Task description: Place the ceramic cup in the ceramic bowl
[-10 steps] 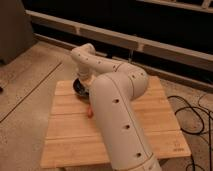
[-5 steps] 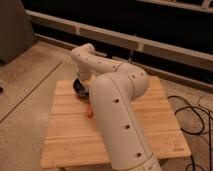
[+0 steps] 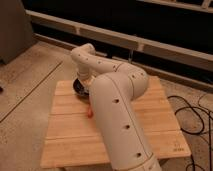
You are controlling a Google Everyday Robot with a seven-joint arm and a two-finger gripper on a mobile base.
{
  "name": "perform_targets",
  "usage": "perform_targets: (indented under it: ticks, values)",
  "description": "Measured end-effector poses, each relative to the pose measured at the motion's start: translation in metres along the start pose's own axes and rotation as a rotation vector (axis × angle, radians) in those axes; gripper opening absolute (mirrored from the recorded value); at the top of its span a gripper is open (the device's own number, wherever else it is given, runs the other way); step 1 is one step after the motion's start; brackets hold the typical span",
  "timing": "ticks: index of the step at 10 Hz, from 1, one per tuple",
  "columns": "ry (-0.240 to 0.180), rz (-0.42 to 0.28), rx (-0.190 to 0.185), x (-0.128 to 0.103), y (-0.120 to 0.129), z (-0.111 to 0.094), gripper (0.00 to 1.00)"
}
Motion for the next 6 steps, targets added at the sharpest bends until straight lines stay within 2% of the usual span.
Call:
perform_targets:
  ticks: [1, 5, 6]
  values:
    - [-0.001, -0.001, 0.003, -0.001, 0.000, -0.001, 0.80]
    - [-0.047, -0.017, 0.116, -0.032, -0.010, -0.049, 0.80]
    - [-0.072, -0.018, 0.140, -0.041, -0.010, -0.065, 0.80]
